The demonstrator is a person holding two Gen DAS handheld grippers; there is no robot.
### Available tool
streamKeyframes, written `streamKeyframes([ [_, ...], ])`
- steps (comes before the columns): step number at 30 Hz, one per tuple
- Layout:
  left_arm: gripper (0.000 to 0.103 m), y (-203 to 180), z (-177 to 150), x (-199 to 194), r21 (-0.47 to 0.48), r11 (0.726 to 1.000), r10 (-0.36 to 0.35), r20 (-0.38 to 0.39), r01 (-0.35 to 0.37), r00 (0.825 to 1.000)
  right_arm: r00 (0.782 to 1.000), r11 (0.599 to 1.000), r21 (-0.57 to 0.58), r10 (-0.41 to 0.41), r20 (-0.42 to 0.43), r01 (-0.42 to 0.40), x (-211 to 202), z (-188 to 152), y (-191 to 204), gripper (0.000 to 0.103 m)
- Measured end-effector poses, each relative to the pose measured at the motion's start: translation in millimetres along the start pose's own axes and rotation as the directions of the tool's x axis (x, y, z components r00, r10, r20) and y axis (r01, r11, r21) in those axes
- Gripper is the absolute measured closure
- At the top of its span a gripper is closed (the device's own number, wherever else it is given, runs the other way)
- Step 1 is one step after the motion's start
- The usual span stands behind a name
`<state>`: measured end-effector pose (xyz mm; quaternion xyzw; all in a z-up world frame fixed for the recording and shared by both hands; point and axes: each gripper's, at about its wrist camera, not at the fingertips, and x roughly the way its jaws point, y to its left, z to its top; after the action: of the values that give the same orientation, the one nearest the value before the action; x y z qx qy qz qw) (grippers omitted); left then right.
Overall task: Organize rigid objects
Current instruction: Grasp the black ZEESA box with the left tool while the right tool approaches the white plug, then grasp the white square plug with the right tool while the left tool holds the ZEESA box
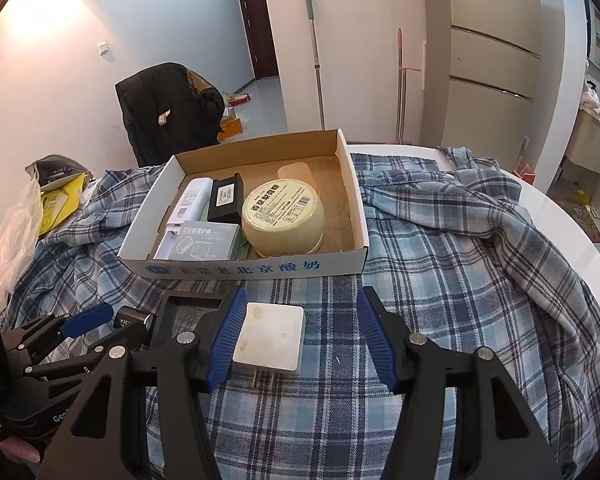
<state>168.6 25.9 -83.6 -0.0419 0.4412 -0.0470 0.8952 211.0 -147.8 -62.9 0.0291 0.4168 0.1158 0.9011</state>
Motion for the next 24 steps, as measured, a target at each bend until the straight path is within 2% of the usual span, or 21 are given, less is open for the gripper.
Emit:
streamKeyframes([
  [2, 0.048, -2, -1, 3, 0.007, 1.0, 0.001, -0.01, -0.001, 1.0, 1.0, 1.0, -0.001, 0.001, -0.008, -0.001, 2, -1, 0, 0.047],
  [5, 0.06, -1, -1, 5, -0.001, 1.0, 0.003, -0.016, -0.003, 1.0, 1.0, 1.0, -0.002, 0.001, -0.013, -0.001, 3, -2, 0, 0.047],
  [11, 0.06, 9, 1, 0, -0.042, 0.998, 0.042, 0.001, -0.042, 0.999, 1.0, 1.0, 0.002, -0.006, -0.006, 0.006, 2, -1, -2, 0.047],
  [18, 0.06, 5, -1, 12, -0.007, 0.996, 0.084, -0.043, -0.085, 0.995, 1.0, 1.0, 0.001, -0.005, -0.004, 0.005, 1, 0, -3, 0.047],
  [24, 0.06, 8, 0, 23, -0.017, 0.995, 0.101, -0.076, -0.102, 0.992, 1.0, 1.0, 0.007, -0.006, -0.01, 0.006, 2, 0, -4, 0.047],
])
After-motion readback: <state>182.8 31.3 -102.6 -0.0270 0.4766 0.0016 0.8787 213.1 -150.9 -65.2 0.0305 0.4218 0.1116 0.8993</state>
